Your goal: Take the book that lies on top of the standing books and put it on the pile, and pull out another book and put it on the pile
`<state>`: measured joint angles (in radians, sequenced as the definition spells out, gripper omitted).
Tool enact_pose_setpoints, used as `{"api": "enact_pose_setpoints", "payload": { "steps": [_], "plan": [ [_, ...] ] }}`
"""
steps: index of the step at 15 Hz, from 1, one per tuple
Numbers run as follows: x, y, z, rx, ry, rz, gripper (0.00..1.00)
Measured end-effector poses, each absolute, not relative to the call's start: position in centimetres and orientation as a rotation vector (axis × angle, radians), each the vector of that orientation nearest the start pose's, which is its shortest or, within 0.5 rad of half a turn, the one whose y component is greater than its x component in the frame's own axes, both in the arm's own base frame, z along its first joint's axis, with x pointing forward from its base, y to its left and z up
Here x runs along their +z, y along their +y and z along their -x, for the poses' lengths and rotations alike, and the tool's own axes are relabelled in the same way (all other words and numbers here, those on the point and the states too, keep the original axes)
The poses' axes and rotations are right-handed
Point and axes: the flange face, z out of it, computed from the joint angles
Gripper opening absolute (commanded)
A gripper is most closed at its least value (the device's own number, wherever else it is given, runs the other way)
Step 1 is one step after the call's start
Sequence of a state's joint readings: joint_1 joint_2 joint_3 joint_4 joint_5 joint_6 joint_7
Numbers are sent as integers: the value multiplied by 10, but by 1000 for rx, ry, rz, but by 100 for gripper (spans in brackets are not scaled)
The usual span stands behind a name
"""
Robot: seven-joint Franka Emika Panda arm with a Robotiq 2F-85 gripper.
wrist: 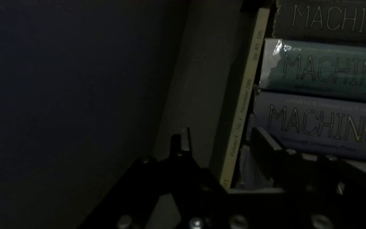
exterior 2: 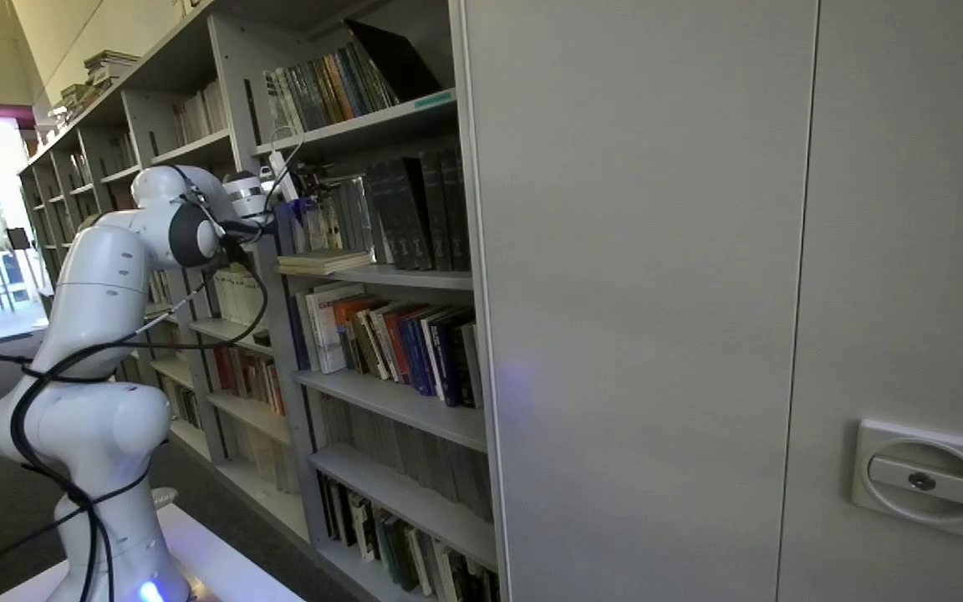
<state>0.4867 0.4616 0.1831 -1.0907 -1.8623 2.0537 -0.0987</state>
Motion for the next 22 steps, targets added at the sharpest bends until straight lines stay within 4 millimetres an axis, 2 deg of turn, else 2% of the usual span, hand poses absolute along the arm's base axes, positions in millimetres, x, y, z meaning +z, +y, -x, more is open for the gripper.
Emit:
{"api": "enact_pose_setpoints", "payload": {
  "steps": [1,3,5,10,11,14,15,17,19,21,22],
  "plan": [
    [686,371,-625,795,864,-1124,68],
    [685,366,-629,783,859,-1123,78],
    [685,364,-630,777,856,-1119,82],
    [680,358,-645,741,853,-1106,57],
    [676,357,-650,732,853,-1105,60],
    [673,353,-662,715,854,-1098,63],
    [673,354,-664,711,857,-1094,67],
    [675,355,-665,697,862,-1085,81],
    [678,355,-665,695,865,-1077,85],
    [680,356,-666,694,869,-1071,81],
    [680,356,-666,692,869,-1069,66]
  ]
}}
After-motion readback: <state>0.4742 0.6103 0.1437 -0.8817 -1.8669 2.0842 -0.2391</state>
